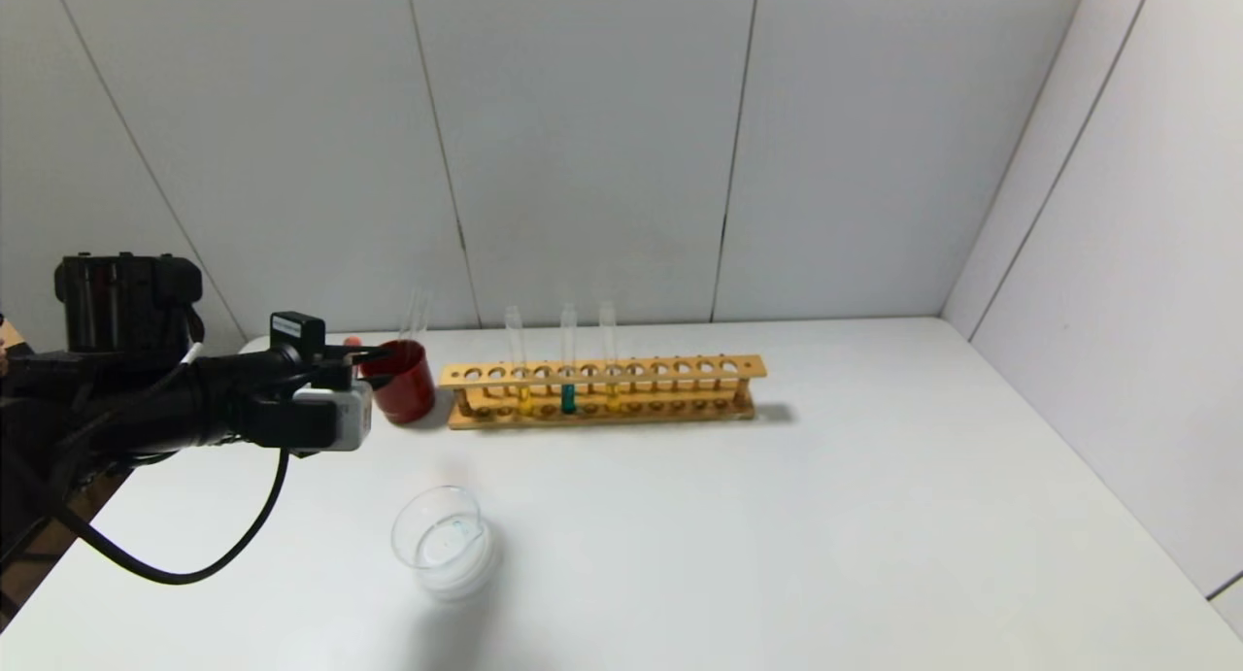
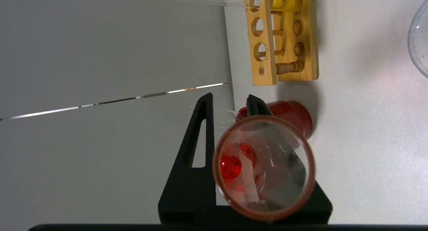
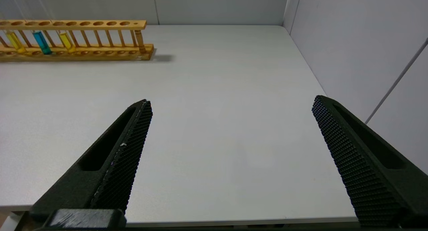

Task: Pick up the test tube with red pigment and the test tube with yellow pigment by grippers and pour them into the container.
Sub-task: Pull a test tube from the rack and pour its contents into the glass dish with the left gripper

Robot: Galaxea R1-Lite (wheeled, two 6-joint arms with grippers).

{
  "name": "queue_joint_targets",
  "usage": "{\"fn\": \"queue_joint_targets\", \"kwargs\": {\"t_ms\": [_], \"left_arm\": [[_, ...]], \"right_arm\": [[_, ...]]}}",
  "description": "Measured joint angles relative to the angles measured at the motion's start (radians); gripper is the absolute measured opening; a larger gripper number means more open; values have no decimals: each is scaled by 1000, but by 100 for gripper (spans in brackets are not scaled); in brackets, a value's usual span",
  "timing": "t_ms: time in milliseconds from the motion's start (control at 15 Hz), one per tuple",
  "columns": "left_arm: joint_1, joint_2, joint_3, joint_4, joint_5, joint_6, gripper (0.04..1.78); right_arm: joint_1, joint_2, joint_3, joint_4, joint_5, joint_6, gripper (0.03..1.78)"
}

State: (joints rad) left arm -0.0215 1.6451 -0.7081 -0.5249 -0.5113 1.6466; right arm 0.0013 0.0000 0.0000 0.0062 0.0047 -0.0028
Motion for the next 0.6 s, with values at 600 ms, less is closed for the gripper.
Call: {"fn": "queue_joint_targets", "kwargs": {"t_ms": [600], "left_arm": [[13, 69, 60, -103, -9, 151, 37]], "right_arm": [[0, 0, 0, 0, 0, 0, 175]]}}
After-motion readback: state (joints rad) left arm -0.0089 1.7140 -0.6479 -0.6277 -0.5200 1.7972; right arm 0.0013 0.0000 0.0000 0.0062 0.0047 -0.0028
